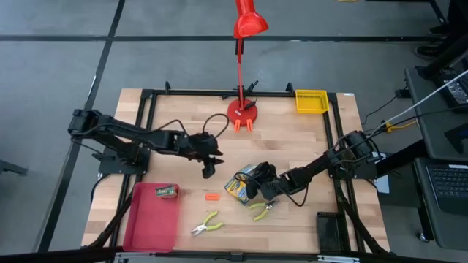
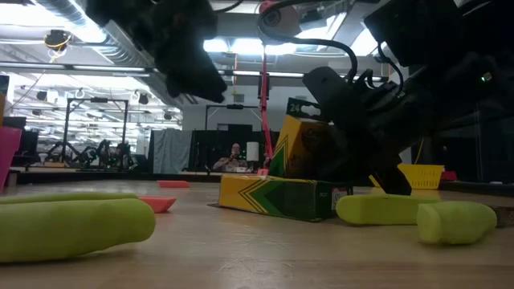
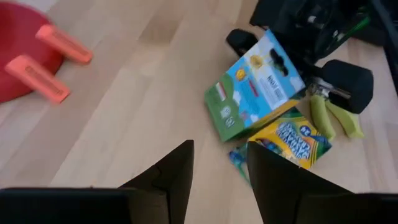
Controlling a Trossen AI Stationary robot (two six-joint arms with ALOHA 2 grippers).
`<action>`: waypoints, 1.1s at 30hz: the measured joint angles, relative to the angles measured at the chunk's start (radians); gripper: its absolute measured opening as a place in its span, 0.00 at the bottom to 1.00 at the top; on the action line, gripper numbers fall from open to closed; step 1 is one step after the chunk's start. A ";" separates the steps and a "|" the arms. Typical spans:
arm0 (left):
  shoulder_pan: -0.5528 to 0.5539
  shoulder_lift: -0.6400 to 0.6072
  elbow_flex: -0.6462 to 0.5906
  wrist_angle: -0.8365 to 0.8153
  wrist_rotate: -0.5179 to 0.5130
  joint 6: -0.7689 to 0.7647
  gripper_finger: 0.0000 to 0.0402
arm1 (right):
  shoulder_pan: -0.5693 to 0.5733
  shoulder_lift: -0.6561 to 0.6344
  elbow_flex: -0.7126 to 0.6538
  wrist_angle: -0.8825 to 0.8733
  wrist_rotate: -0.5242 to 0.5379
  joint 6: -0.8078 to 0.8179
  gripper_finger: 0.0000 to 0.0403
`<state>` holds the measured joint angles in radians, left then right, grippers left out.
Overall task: Pick & Place School Supplies
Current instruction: Put the yellow crayon box into the red bin
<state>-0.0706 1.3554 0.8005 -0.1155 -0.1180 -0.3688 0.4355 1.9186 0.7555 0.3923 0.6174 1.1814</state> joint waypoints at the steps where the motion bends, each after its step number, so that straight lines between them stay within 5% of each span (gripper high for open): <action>1: -0.004 0.016 0.000 0.027 0.000 0.014 0.38 | 0.000 0.000 0.000 0.000 0.000 0.000 0.00; 13: -0.041 0.175 0.005 0.237 0.012 0.069 0.38 | 0.000 0.000 0.000 0.011 0.008 -0.003 0.00; 33: -0.048 0.300 0.200 0.116 0.087 0.202 0.37 | -0.003 0.000 0.000 0.035 0.015 -0.003 0.00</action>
<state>-0.1188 1.6558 1.0008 0.0006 -0.0312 -0.1667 0.4320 1.9182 0.7555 0.4271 0.6326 1.1779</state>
